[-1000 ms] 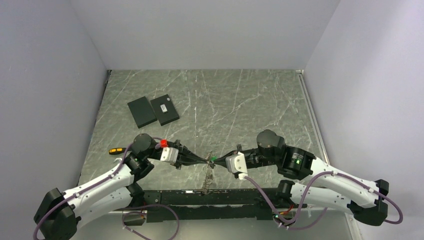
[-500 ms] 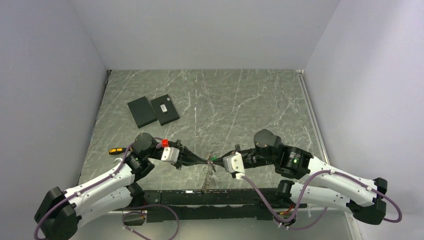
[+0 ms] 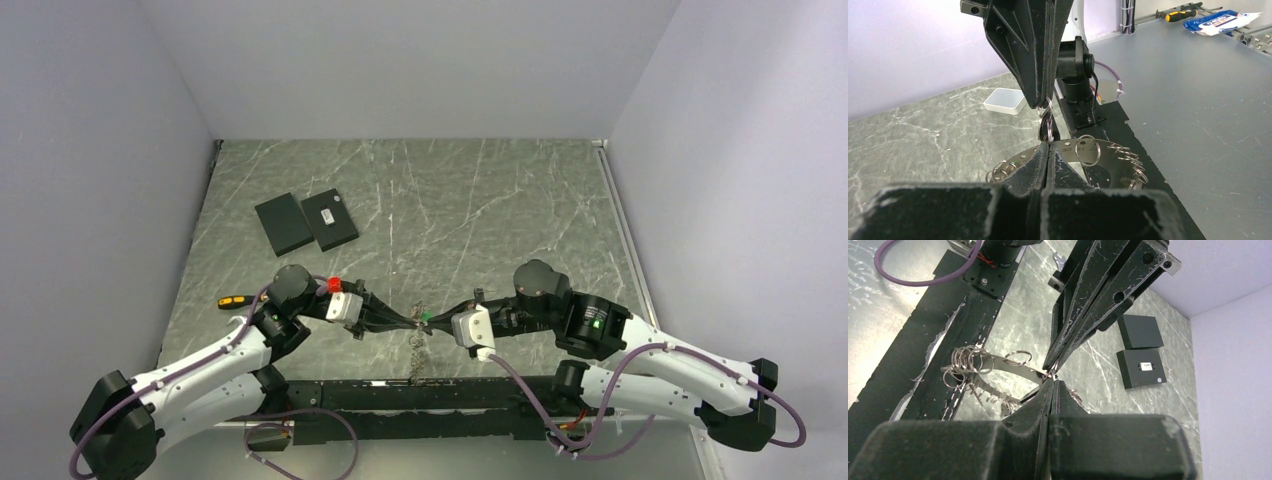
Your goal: Put the keys on the keyring
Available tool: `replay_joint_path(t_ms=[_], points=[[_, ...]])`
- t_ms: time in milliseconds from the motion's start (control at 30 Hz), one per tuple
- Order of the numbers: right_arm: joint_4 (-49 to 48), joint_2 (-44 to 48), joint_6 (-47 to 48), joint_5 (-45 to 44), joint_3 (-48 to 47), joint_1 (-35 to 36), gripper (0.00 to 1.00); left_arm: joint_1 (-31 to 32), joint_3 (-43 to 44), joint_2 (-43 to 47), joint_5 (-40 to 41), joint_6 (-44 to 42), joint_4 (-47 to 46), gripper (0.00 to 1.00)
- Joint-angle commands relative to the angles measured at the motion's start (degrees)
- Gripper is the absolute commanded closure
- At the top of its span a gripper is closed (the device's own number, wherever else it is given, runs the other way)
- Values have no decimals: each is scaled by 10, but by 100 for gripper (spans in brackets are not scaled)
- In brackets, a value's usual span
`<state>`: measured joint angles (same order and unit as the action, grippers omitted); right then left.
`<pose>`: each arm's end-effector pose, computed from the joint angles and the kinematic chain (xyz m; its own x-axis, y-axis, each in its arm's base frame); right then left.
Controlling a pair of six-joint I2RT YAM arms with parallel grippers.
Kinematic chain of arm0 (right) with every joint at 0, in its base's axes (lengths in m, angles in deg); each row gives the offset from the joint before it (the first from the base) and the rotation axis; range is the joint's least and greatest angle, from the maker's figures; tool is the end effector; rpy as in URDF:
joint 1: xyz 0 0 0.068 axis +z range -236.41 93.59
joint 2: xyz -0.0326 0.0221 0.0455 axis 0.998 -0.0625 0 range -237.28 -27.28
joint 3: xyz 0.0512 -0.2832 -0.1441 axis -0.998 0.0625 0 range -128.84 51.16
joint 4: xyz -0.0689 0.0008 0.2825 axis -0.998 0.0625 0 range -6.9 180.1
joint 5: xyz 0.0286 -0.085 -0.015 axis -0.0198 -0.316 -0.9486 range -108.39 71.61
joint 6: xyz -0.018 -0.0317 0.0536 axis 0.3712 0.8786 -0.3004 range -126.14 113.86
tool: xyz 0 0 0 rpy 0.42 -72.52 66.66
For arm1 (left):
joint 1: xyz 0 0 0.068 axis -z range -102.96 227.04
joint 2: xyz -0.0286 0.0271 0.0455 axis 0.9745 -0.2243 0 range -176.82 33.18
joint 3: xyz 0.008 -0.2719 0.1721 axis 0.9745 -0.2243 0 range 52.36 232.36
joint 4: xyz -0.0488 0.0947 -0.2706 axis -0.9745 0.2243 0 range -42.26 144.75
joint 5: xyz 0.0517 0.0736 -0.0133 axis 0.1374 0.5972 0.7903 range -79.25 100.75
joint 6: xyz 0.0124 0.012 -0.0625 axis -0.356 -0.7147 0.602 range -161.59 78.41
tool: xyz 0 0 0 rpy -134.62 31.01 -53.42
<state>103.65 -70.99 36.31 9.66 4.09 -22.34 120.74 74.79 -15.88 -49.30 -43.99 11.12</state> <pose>0.0564 0.1708 0.3719 0.5730 -0.1837 -0.7987 -0.8177 -0.1928 -0.5423 0.1039 -0.1598 0.2982 0.1657 -0.1296 -0.9776 0.9557 -0.2234 0.1916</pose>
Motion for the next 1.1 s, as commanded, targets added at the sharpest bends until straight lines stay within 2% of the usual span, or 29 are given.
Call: replay_joint_path(t_ms=[0, 267, 667, 1067], points=[[-8, 11, 4, 12, -16, 4, 100, 1, 13, -1, 12, -1, -21, 100], [-25, 12, 2, 14, -3, 4, 100, 1, 17, -4, 3, 3, -30, 100], [-15, -25, 13, 13, -24, 4, 100, 6, 42, -23, -42, -18, 9, 100], [17, -86, 15, 13, -64, 4, 100, 20, 22, 5, -28, -33, 10, 100]])
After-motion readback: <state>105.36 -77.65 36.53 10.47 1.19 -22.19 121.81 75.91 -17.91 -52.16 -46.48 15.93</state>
